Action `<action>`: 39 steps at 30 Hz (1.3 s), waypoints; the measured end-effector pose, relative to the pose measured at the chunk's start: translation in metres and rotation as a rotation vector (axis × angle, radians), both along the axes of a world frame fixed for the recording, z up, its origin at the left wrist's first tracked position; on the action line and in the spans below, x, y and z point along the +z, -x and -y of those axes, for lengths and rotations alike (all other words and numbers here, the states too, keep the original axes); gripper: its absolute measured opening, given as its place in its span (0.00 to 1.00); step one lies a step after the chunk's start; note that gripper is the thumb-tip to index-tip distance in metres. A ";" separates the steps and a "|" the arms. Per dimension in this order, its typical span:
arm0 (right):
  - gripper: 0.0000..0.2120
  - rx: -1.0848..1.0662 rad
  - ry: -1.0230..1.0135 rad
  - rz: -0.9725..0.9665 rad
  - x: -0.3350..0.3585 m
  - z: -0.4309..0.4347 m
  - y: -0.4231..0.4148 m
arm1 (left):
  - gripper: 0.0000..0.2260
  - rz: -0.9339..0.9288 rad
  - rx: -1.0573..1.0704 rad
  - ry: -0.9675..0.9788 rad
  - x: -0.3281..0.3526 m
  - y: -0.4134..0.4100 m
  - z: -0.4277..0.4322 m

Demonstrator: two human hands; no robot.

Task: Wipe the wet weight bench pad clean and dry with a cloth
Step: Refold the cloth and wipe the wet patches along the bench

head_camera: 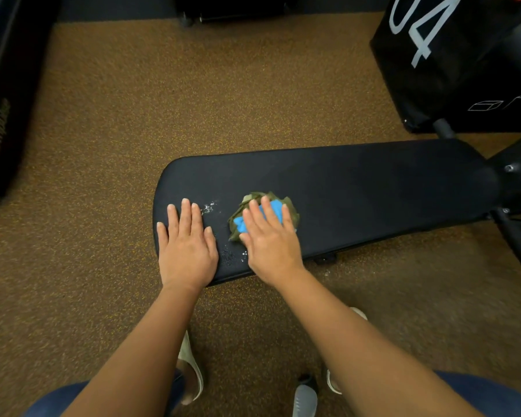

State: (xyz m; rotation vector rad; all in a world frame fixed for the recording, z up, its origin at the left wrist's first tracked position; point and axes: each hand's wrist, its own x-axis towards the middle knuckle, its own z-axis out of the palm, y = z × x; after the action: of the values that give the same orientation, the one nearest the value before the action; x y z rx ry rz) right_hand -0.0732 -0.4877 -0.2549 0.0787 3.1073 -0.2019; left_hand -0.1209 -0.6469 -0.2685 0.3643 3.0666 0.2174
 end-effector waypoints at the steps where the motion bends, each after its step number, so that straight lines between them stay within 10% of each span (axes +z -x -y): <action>1: 0.26 0.058 -0.004 -0.026 -0.003 -0.001 -0.008 | 0.29 -0.001 0.000 -0.001 0.000 0.000 0.000; 9: 0.26 -0.108 0.058 -0.014 -0.003 0.000 0.010 | 0.26 0.003 0.009 -0.011 -0.001 -0.001 -0.001; 15: 0.23 0.199 0.008 -0.140 -0.013 -0.011 -0.023 | 0.28 0.007 0.003 0.000 0.002 -0.001 -0.001; 21: 0.26 -0.103 0.014 -0.120 -0.009 -0.010 0.000 | 0.26 0.008 0.009 -0.020 0.002 -0.001 -0.002; 27: 0.23 0.252 0.008 -0.218 -0.016 -0.020 -0.026 | 0.29 0.006 0.002 -0.004 0.003 -0.002 -0.001; 33: 0.24 -0.082 -0.002 -0.193 -0.013 -0.013 -0.005 | 0.26 -0.007 0.006 -0.019 0.001 -0.002 -0.002; 39: 0.22 0.261 -0.004 -0.264 -0.022 -0.017 -0.026 | 0.28 -0.005 0.004 -0.012 0.002 -0.002 -0.002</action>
State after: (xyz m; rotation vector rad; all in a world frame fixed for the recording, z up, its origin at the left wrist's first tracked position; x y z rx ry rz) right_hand -0.0472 -0.4704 -0.2766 -0.3829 3.3316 -0.2140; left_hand -0.1192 -0.6453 -0.2667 0.3604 3.0721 0.2354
